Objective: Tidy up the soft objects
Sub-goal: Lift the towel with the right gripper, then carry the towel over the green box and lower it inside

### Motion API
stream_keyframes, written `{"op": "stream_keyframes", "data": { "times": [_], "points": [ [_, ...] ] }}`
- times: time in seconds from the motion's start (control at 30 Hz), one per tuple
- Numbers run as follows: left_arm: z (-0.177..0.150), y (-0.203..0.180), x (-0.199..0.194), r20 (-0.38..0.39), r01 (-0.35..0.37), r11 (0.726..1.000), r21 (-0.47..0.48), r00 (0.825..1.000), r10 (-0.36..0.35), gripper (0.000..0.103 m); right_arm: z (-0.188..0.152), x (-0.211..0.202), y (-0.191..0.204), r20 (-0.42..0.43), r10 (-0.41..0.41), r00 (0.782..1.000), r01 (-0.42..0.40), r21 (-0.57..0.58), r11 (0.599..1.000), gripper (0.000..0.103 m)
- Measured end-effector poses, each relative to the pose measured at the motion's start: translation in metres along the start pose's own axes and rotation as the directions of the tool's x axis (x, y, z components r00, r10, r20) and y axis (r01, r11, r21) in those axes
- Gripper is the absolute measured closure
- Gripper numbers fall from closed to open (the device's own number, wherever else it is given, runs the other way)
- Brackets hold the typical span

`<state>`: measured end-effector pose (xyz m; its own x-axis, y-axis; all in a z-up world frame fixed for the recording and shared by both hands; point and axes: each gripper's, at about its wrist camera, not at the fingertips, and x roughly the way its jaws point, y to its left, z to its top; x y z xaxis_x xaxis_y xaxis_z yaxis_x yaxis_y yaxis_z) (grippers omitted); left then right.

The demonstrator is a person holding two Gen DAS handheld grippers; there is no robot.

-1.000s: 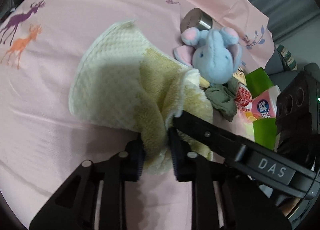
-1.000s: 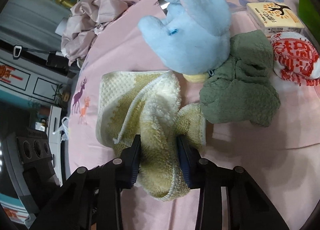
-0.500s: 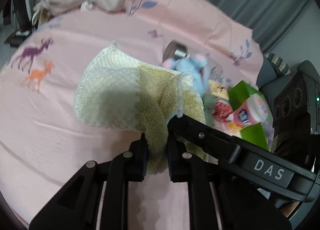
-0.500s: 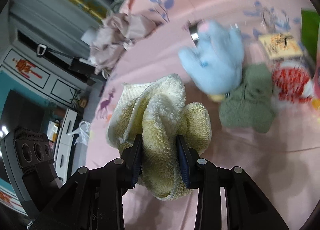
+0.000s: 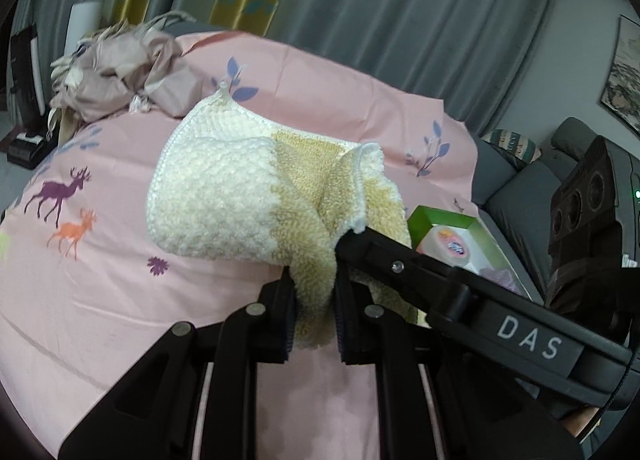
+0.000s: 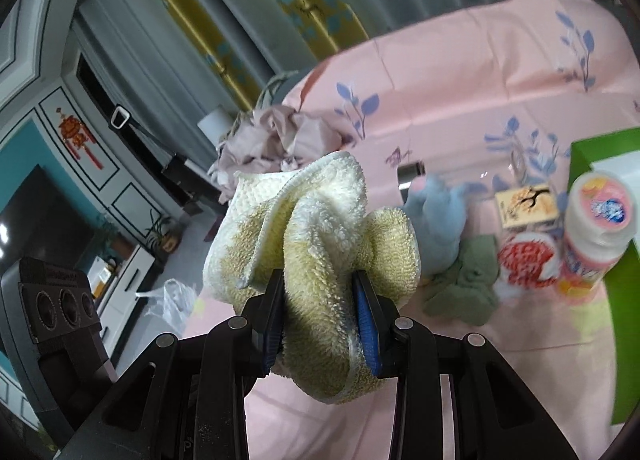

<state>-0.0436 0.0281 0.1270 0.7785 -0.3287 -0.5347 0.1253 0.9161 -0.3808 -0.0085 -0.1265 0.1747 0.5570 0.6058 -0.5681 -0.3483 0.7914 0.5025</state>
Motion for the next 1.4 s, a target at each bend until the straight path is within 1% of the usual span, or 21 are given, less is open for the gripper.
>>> {"op": "stream_keyframes", "data": {
  "times": [0.3,0.47,0.57,0.83,1.07,1.2,1.4],
  "points": [
    [0.001,-0.022,-0.004,0.024,0.039,0.998,0.044,0.999,-0.040,0.091,0.002,-0.030,-0.004,0.062,-0.036,0.997,0.037,-0.008,0.999,0.067],
    [0.004,-0.039,-0.003,0.022,0.057,0.996,0.076,0.998,-0.058,0.091,0.004,-0.047,-0.006,0.090,-0.084,0.992,0.085,-0.012,0.996,0.067],
    [0.006,-0.052,-0.004,0.029,0.058,0.993,0.107,0.998,-0.062,0.091,0.008,-0.057,-0.009,0.107,-0.096,0.990,0.098,-0.015,0.995,0.067],
    [0.012,-0.081,-0.004,0.046,0.095,0.987,0.129,0.994,-0.102,0.091,0.018,-0.086,-0.021,0.157,-0.116,0.981,0.117,0.001,0.993,0.067],
    [0.016,-0.103,0.001,0.041,0.126,0.980,0.151,0.990,-0.134,0.091,0.026,-0.104,-0.034,0.188,-0.145,0.971,0.143,0.023,0.989,0.067],
    [0.018,-0.117,0.006,0.032,0.133,0.976,0.173,0.990,-0.141,0.091,0.029,-0.113,-0.044,0.199,-0.161,0.967,0.155,0.043,0.987,0.067],
    [0.020,-0.133,0.016,0.013,0.157,0.969,0.193,0.987,-0.163,0.091,0.034,-0.127,-0.058,0.208,-0.204,0.957,0.194,0.069,0.979,0.067]
  ]
}}
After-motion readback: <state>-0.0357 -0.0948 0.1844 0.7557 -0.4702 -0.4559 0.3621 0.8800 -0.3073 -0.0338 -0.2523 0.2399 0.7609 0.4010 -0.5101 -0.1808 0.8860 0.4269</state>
